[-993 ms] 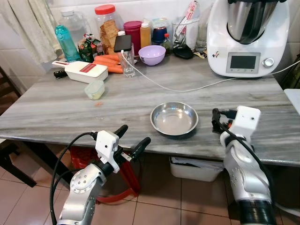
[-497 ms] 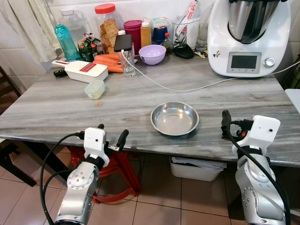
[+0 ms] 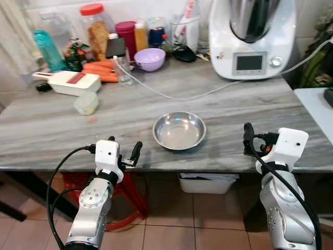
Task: Setting the table
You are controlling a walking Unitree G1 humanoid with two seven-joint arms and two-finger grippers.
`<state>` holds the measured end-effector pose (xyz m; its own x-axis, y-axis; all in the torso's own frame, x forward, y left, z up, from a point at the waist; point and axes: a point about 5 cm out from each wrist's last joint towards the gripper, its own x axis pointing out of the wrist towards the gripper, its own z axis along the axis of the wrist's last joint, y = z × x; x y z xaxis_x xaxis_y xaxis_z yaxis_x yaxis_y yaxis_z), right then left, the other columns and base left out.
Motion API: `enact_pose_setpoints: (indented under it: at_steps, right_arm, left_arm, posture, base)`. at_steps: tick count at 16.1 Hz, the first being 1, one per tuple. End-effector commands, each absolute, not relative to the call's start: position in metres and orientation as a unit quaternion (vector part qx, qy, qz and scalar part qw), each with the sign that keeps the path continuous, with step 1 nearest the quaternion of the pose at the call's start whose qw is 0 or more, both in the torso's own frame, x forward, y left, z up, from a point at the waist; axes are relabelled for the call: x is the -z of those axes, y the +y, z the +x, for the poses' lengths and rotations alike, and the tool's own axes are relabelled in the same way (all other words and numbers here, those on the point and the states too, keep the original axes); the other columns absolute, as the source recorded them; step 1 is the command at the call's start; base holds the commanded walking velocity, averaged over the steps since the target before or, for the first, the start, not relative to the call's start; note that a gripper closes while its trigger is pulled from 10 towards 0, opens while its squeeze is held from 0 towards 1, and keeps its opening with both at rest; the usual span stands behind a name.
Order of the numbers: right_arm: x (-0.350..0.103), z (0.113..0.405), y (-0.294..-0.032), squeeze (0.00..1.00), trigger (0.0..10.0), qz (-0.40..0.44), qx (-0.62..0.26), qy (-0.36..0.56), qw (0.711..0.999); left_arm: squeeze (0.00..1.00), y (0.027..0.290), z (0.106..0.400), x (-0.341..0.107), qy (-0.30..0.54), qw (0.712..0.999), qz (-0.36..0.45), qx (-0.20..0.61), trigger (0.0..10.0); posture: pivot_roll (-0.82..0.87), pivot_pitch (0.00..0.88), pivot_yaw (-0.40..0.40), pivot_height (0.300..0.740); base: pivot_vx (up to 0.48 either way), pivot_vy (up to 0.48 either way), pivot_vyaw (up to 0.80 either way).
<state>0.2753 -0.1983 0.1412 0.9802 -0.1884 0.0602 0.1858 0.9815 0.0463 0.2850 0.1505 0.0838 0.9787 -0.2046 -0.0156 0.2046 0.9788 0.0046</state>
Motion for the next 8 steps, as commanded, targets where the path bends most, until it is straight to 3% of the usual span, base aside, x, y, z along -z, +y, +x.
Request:
enact_pose_setpoints:
  at_steps: [1,3,8]
  right_arm:
    - [-0.145,0.277,-0.192,0.53,10.0,0.028,0.081,-0.038,0.996]
    - [-0.146,0.279,-0.19,0.0,10.0,0.029,0.075,-0.041,0.996]
    - [-0.153,0.283,-0.185,0.0,10.0,0.023,0.069,-0.063,0.995]
  left_arm:
    - [0.0,0.157,0.285,-0.082,0.011,0.996,0.011,0.089,10.0]
    - [0.0,0.156,0.286,-0.083,0.01,0.996,0.011,0.09,10.0]
    - [0.0,0.155,0.288,-0.083,0.01,0.996,0.014,0.092,10.0]
  posture:
    - [-0.12,0.0,0.092,0.74]
    - [-0.12,0.0,0.09,0.74]
    - [-0.12,0.0,0.089,0.74]
  base:
    - [-0.285,0.0,0.0]
    - [-0.292,0.0,0.0]
    - [-0.32,0.0,0.0]
